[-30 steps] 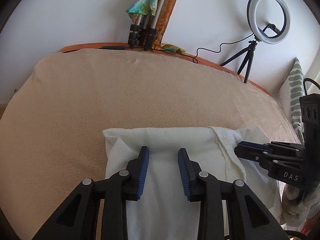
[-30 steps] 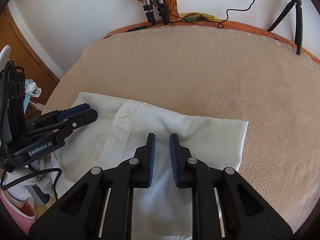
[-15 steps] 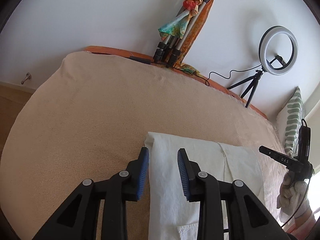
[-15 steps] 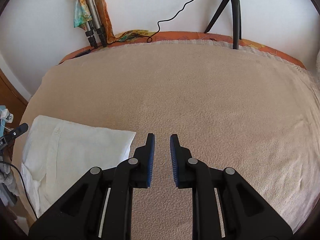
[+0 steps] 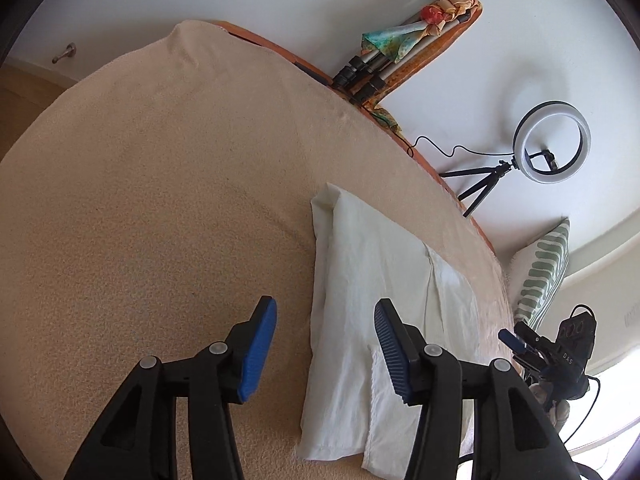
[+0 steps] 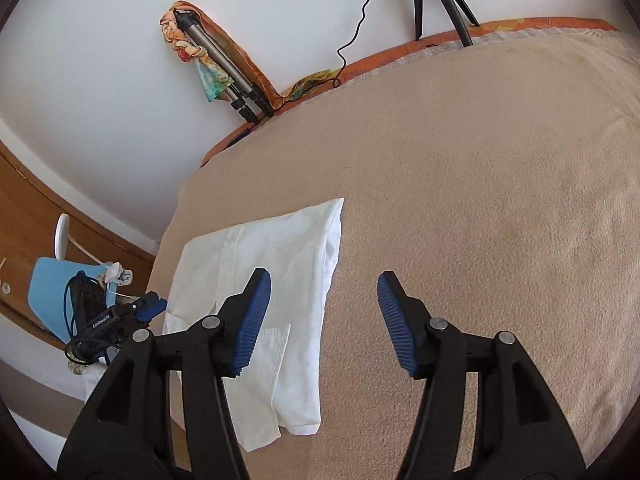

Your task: Fold small clothes

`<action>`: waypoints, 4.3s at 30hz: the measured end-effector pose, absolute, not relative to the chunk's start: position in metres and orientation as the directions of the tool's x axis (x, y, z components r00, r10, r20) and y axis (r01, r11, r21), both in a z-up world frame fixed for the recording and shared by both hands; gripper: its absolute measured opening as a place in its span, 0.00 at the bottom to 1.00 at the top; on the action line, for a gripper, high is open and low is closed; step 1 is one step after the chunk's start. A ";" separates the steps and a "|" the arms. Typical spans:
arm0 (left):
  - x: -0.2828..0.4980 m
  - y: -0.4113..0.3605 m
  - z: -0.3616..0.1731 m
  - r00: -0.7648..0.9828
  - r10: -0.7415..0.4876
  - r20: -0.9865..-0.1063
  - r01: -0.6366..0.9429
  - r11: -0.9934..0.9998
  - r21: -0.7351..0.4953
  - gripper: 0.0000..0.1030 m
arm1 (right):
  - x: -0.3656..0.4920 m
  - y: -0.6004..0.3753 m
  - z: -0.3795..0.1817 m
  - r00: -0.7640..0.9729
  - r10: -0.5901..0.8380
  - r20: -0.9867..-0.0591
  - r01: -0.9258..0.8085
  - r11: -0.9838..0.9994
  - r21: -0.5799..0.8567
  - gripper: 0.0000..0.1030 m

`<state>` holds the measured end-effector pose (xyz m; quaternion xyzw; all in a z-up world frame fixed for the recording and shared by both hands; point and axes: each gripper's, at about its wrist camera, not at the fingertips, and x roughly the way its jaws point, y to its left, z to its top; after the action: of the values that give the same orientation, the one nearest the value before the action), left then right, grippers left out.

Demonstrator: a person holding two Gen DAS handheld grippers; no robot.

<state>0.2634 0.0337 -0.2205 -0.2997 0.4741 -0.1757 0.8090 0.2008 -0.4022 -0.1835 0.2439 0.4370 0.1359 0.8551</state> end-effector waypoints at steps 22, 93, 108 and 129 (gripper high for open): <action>0.269 0.020 -0.245 0.446 -0.648 -0.617 -0.030 0.679 -0.734 0.32 | 0.203 -0.374 -0.255 0.472 0.631 -0.616 0.020 0.691 0.723 0.40; 0.431 -0.475 -0.159 0.463 -0.626 -0.627 0.500 0.769 -0.399 0.09 | 0.316 -0.665 -0.110 0.693 -0.141 -0.707 0.177 0.984 -0.023 0.11; 0.430 -0.503 -0.168 0.525 -0.536 -0.661 0.493 0.825 -0.277 0.12 | 0.346 -0.682 -0.129 0.651 -0.253 -0.716 0.229 0.964 -0.133 0.12; 0.363 -0.460 -0.088 0.581 -0.563 -0.587 0.538 0.807 -0.242 0.20 | 0.283 -0.662 -0.064 0.692 -0.309 -0.652 0.298 0.945 -0.133 0.39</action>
<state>0.3634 -0.4604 -0.0875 -0.0189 0.3370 -0.3098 0.8889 0.2832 -0.6621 -0.0644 -0.0082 0.3560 -0.1650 0.9198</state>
